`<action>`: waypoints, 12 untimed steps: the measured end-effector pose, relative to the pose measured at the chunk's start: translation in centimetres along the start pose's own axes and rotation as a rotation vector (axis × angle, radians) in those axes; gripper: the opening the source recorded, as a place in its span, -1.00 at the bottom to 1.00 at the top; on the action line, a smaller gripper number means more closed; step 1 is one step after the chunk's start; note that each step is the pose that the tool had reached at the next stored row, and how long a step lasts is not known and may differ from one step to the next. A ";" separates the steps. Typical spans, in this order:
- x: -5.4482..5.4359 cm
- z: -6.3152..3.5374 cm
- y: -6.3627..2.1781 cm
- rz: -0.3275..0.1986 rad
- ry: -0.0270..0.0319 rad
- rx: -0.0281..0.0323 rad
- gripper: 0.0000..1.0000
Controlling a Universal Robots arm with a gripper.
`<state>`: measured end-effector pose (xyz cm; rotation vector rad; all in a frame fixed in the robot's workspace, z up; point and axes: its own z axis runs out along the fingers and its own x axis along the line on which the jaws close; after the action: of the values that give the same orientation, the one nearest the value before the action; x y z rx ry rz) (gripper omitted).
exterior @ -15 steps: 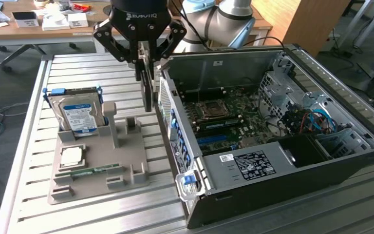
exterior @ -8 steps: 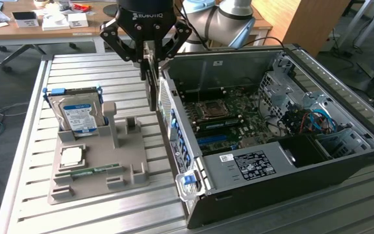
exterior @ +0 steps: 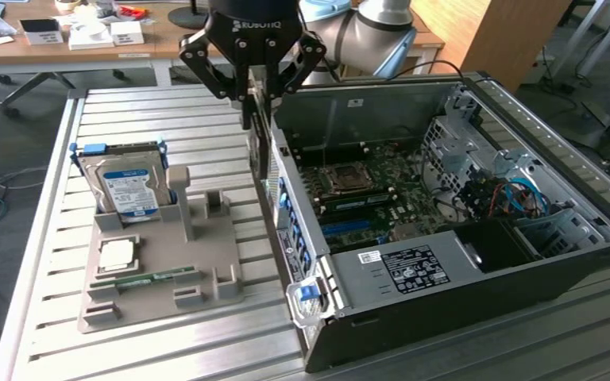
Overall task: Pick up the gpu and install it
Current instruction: 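Pick up the gpu and move the gpu toward the slot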
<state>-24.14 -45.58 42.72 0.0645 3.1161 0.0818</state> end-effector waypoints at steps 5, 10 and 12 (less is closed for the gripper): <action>-1.1 0.03 0.05 0.000 0.0000 -0.0001 -0.47; -2.1 0.05 0.09 0.000 0.0001 -0.0001 -0.47; -2.5 0.06 0.10 0.000 0.0000 -0.0001 -0.47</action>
<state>-21.62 -45.58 42.72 0.0645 3.1161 0.0821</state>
